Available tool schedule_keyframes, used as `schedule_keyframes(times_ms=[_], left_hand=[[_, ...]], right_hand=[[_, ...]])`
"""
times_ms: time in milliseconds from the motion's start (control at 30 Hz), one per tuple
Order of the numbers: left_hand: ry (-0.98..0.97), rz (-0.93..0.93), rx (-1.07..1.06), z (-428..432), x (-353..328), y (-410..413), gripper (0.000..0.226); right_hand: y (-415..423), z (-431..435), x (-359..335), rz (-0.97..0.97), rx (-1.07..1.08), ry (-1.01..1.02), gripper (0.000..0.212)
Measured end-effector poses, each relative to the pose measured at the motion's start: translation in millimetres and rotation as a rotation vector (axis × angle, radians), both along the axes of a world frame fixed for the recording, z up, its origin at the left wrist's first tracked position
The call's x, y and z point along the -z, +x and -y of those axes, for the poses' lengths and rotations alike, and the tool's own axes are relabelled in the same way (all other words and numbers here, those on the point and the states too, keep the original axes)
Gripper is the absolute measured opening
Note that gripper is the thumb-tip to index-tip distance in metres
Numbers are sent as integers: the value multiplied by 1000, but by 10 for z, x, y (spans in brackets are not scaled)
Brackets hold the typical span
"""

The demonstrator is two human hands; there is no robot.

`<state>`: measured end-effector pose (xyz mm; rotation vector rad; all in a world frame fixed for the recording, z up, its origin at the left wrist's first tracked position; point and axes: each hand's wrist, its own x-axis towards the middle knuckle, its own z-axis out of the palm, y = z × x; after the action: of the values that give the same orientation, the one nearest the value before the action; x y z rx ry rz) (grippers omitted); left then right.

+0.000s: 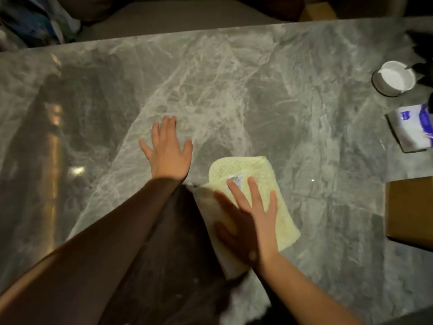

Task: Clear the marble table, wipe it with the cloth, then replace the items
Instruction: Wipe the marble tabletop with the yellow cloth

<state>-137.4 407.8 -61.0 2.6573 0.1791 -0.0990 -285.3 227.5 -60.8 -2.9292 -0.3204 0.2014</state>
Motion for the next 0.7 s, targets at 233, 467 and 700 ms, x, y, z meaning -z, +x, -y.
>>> schedule_keyframes(times_ms=[233,467,700], left_hand=[[-37,40,23,519,-50,658,52],[196,28,10,832,124,867,53],[149,34,-25,840,112,895,49]], right_hand=[[1225,307,130,96,140,-42,65],[2980,667,105,58,278,10,63],[4260,693,110,51,247,-4,65]])
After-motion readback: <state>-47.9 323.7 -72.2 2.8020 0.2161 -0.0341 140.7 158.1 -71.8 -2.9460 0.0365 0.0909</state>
